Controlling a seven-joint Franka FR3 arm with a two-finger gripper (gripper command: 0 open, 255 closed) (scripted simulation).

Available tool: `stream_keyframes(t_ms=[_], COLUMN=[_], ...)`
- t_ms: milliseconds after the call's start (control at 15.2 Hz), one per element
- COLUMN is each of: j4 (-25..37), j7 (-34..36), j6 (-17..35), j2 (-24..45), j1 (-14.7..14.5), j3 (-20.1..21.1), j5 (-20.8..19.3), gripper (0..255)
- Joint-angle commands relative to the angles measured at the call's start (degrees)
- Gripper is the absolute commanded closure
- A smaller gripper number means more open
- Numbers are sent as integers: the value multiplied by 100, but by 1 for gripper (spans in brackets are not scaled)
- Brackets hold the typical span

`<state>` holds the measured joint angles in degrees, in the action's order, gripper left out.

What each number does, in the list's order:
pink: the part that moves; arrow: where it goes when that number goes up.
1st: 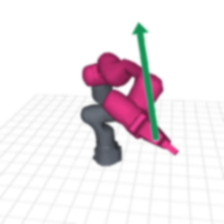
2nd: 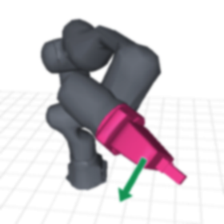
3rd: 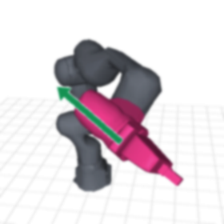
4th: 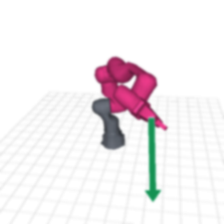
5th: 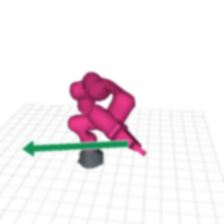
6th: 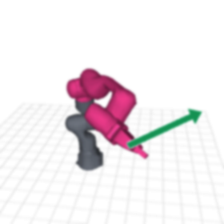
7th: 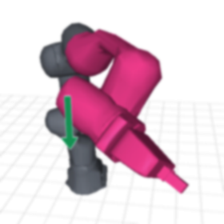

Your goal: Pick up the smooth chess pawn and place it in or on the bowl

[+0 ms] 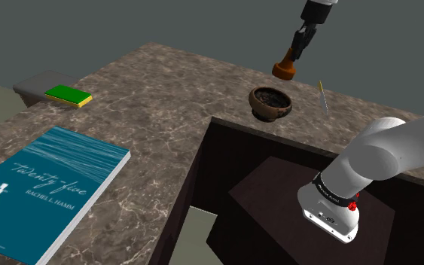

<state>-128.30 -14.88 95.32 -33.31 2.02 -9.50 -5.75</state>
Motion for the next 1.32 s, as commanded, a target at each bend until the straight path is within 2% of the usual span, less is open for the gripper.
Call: stream_keyframes(t_ms=[0,1056,1254], j4=[-189,-1401,-1437], j7=[70,99,99], j6=[137,1376,1419], j2=[-48,-22,-15], j1=[-10,26,27], j3=[40,-51,-55], j5=[13,-65,-68], gripper=[255,255,255])
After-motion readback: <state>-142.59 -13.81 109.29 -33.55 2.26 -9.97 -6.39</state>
